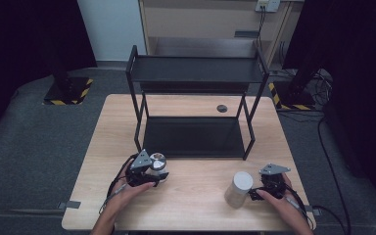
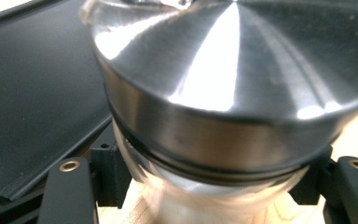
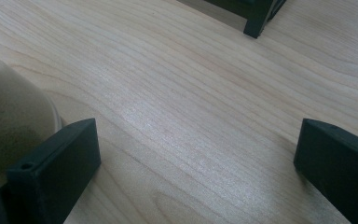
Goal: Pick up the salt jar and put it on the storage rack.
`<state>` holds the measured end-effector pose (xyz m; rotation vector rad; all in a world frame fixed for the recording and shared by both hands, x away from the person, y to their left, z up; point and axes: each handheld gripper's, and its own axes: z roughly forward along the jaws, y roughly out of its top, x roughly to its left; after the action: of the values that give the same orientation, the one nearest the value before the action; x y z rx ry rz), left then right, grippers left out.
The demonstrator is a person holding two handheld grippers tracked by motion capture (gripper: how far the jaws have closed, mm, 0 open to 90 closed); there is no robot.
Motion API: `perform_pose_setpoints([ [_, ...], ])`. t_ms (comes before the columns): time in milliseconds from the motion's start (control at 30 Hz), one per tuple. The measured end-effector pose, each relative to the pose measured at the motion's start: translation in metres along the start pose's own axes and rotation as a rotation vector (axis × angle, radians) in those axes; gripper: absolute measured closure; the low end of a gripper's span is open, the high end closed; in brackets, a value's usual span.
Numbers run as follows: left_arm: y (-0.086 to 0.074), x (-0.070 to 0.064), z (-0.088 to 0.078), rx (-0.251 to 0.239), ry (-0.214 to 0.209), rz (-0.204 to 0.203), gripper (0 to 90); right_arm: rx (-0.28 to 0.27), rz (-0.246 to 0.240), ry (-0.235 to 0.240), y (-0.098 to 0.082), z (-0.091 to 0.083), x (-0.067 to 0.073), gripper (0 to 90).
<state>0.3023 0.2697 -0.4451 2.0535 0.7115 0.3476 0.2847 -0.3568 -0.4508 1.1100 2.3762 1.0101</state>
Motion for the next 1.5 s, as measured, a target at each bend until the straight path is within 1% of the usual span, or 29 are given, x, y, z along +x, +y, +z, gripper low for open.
perform_pose_setpoints([
  [200, 0.004, -0.003, -0.003, -0.007, -0.017, 0.008, 29.8, 0.000, 0.000, 0.000, 0.000, 0.000, 0.000, 1.2],
  [467, 0.014, -0.009, -0.009, 0.002, -0.043, 0.036, 29.8, 0.000, 0.000, 0.000, 0.000, 0.000, 0.000, 1.2],
  [533, 0.016, -0.009, -0.011, 0.000, -0.049, 0.035, 29.8, 0.000, 0.000, 0.000, 0.000, 0.000, 0.000, 1.2],
  [667, 0.020, -0.011, -0.015, 0.000, -0.041, 0.034, 29.8, 0.000, 0.000, 0.000, 0.000, 0.000, 0.000, 1.2],
  [867, 0.027, -0.009, -0.016, 0.003, -0.042, 0.023, 29.8, 0.000, 0.000, 0.000, 0.000, 0.000, 0.000, 1.2],
  [967, 0.032, -0.008, -0.017, 0.004, -0.046, 0.026, 29.8, 0.000, 0.000, 0.000, 0.000, 0.000, 0.000, 1.2],
  [1100, 0.047, -0.010, -0.018, 0.006, -0.054, 0.030, 29.8, 0.000, 0.000, 0.000, 0.000, 0.000, 0.000, 1.2],
  [1133, 0.047, -0.010, -0.018, 0.006, -0.054, 0.030, 29.8, 0.000, 0.000, 0.000, 0.000, 0.000, 0.000, 1.2],
  [1367, 0.072, -0.011, -0.019, 0.006, -0.060, 0.046, 29.8, 0.000, 0.000, 0.000, 0.000, 0.000, 0.000, 1.2],
  [1467, 0.080, -0.009, -0.020, 0.007, -0.067, 0.056, 29.8, 0.000, 0.000, 0.000, 0.000, 0.000, 0.000, 1.2],
  [1500, 0.083, -0.007, -0.020, 0.009, -0.072, 0.069, 29.8, 0.000, 0.000, 0.000, 0.000, 0.000, 0.000, 1.2],
])
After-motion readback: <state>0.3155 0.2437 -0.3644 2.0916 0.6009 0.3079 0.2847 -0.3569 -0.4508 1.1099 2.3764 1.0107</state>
